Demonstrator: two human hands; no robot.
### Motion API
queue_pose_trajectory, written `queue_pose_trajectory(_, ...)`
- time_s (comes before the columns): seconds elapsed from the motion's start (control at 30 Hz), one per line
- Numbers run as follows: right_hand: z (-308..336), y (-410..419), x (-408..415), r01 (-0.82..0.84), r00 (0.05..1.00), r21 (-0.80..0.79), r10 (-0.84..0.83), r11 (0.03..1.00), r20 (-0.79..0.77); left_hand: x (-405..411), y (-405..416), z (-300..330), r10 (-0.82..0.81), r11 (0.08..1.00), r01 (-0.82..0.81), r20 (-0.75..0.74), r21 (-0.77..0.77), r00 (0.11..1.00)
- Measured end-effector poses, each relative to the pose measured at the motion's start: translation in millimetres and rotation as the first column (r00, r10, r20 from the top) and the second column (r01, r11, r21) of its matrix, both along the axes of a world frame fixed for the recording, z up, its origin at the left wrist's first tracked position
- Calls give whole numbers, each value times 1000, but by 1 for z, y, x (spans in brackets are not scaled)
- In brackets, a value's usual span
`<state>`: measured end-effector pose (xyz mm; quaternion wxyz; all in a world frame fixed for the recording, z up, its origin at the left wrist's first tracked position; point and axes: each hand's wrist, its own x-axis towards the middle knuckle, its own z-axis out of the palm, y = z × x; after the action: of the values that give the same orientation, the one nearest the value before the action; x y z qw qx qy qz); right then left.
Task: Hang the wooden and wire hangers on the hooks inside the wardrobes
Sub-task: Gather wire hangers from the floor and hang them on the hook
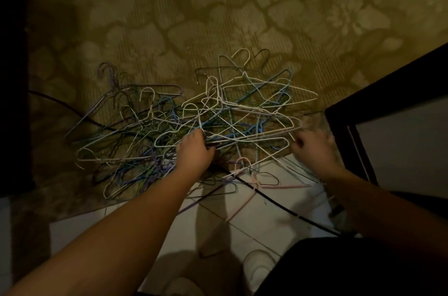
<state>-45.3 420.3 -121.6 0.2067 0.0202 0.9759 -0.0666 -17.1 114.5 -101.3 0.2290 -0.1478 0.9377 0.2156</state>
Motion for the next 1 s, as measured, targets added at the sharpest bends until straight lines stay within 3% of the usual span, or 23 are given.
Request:
queue_pose_trajectory(0.13,9,8,2,4,998,-139,4,990,62,-4,-4,3,90,995,-90,-16,36,996)
queue_pose_trajectory(0.27,18,12,0,-12,998,-65,9,998,-56,-8,-8,11,233,960,-230,-6,158,972)
queue_pose_trajectory(0.43,34,9,-11,180,983,-344,-159,922,89,-16,-20,21,343,833,-353,103,426,934)
queue_pose_trajectory(0.53,32,7,-24,219,960,-349,-266,911,-92,-18,-27,31,304,772,-361,195,523,933)
queue_pose_trajectory(0.6,25,3,-37,236,951,-286,-281,929,-131,-18,-32,36,273,750,-356,229,558,934)
queue_pose_trajectory(0.7,18,-12,-56,359,932,-261,-328,896,157,-16,-34,42,230,738,-340,257,584,939)
queue_pose_trajectory(0.77,16,-25,-60,342,909,-219,-262,914,325,-15,-33,44,248,755,-349,251,555,936)
queue_pose_trajectory(0.87,17,-35,-58,251,910,-189,-165,949,381,-15,-32,45,277,777,-349,214,524,937)
queue_pose_trajectory(1.0,30,-28,-55,372,866,-333,-195,866,460,-19,-37,50,338,738,-394,206,548,919)
